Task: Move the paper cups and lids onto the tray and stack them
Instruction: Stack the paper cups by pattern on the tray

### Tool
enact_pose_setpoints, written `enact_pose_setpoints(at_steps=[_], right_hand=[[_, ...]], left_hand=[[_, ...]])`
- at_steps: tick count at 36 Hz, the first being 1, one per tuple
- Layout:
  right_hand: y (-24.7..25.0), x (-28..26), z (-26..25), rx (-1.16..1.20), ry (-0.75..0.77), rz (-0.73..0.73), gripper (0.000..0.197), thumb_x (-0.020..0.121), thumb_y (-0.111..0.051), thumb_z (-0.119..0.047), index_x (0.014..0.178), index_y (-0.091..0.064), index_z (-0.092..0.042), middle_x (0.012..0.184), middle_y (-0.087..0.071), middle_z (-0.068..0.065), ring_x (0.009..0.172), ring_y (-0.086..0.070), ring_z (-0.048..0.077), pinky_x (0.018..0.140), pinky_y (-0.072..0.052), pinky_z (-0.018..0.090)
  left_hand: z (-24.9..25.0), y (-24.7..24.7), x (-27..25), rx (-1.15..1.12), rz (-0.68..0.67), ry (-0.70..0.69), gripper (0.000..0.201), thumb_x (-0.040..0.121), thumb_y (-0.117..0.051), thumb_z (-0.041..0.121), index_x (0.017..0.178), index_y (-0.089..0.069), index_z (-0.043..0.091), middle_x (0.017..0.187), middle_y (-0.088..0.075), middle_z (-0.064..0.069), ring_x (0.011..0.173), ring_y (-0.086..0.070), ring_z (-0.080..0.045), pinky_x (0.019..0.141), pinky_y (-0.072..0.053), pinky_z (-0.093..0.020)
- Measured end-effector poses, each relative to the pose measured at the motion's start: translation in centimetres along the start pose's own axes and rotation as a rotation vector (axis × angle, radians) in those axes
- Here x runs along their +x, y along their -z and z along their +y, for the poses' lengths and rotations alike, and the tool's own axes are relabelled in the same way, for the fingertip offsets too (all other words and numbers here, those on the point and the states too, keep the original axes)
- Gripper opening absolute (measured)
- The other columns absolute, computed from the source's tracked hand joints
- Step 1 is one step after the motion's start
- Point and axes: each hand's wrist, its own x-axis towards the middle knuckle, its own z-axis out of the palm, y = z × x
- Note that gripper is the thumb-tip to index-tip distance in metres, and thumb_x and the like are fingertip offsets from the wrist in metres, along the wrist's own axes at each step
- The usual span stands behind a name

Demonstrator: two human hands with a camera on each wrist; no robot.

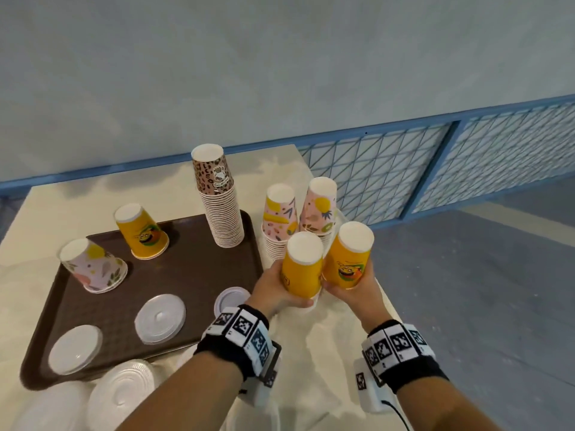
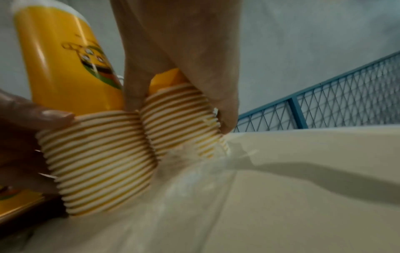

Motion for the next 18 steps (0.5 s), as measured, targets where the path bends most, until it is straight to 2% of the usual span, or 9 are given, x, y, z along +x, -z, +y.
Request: enact_pose_setpoints(at_steps=[1,3,6,8,9,12,14,15,18], right_hand=[[0.2,0.4,0.6,0.002,-0.022,-0.02,0.103,0.044,-0.092,-0.032,0.132,-0.039,-0.024,0.126,-0.061,0.004,0.113,-0.062,0.02,0.097,-0.049,0.05],[0.5,1.1,1.6,-0.006,-0.042,-0.053,0.104,0.043,-0.093,-0.038,0.132,-0.041,-0.024,0.126,-0.062,0.004,0.112,-0.062,0.021,0.096,-0.05,0.051],[0.9,1.2,1.7,-0.072,-0.054,-0.092,0.096,0.045,-0.094,-0.029,0.126,-0.045,-0.022,0.127,-0.061,0.003,0.114,-0.06,0.021,0.098,-0.048,0.048],[1.1,1.0,1.6,-0.124,-0.092,-0.106,0.083,0.05,-0.092,-0.015,0.118,-0.044,-0.026,0.124,-0.06,0.002,0.111,-0.058,0.02,0.098,-0.046,0.041],[1.1,1.0,1.7,-0.148,-0.105,-0.11,0.085,0.05,-0.091,-0.016,0.118,-0.042,-0.03,0.125,-0.06,0.003,0.112,-0.058,0.021,0.099,-0.045,0.042],[1.1,1.1,2.0,-0.176,-0.101,-0.085,0.097,0.033,-0.091,-0.043,0.118,-0.045,-0.031,0.127,-0.061,0.002,0.115,-0.059,0.023,0.1,-0.046,0.051],[1.5,1.8,3.5,-0.146,-0.085,-0.103,0.106,0.029,-0.09,-0.056,0.122,-0.046,-0.029,0.125,-0.062,0.0,0.113,-0.061,0.022,0.097,-0.048,0.053],[1.6,1.9,4.0,-0.125,-0.083,-0.11,0.108,0.029,-0.09,-0.057,0.124,-0.046,-0.03,0.125,-0.063,-0.001,0.113,-0.061,0.021,0.096,-0.049,0.053],[1.8,0.4,1.9,-0.045,-0.044,-0.126,0.104,0.036,-0.095,-0.041,0.127,-0.047,-0.025,0.125,-0.063,0.001,0.113,-0.062,0.021,0.096,-0.049,0.053]], left_hand=[[-0.2,-0.3,0.1,-0.011,0.011,0.021,0.095,0.045,-0.092,0.01,0.129,-0.048,0.018,0.123,-0.062,-0.002,0.115,-0.057,-0.021,0.102,-0.045,-0.041],[-0.8,-0.6,0.6,-0.034,0.008,0.06,0.101,0.037,-0.092,0.013,0.127,-0.048,0.019,0.122,-0.063,-0.004,0.115,-0.058,-0.024,0.102,-0.045,-0.046],[-2.6,-0.7,2.0,-0.038,-0.002,0.098,0.107,0.021,-0.089,0.022,0.121,-0.052,0.022,0.116,-0.067,-0.004,0.111,-0.061,-0.027,0.099,-0.047,-0.051],[-2.4,-0.7,2.1,0.019,0.013,0.111,0.098,0.027,-0.089,0.014,0.118,-0.054,0.02,0.115,-0.067,-0.005,0.111,-0.06,-0.028,0.099,-0.047,-0.05],[-1.9,-0.6,1.9,0.052,0.025,0.117,0.092,0.034,-0.089,0.008,0.118,-0.054,0.018,0.115,-0.067,-0.006,0.111,-0.06,-0.028,0.1,-0.047,-0.049],[-0.9,-0.7,1.4,0.087,0.034,0.109,0.083,0.045,-0.087,0.0,0.119,-0.054,0.017,0.117,-0.066,-0.007,0.112,-0.059,-0.028,0.101,-0.046,-0.047],[-0.7,-0.8,1.0,0.058,0.03,0.08,0.085,0.044,-0.087,0.002,0.12,-0.054,0.019,0.118,-0.066,-0.005,0.112,-0.059,-0.028,0.101,-0.046,-0.048],[-0.6,-0.7,0.8,0.033,0.027,0.066,0.088,0.041,-0.087,0.005,0.121,-0.054,0.021,0.118,-0.066,-0.004,0.112,-0.059,-0.027,0.101,-0.046,-0.049],[-0.2,-0.4,0.0,-0.027,-0.01,-0.008,0.097,0.033,-0.084,0.019,0.123,-0.051,0.028,0.118,-0.067,-0.001,0.112,-0.06,-0.025,0.101,-0.046,-0.049]])
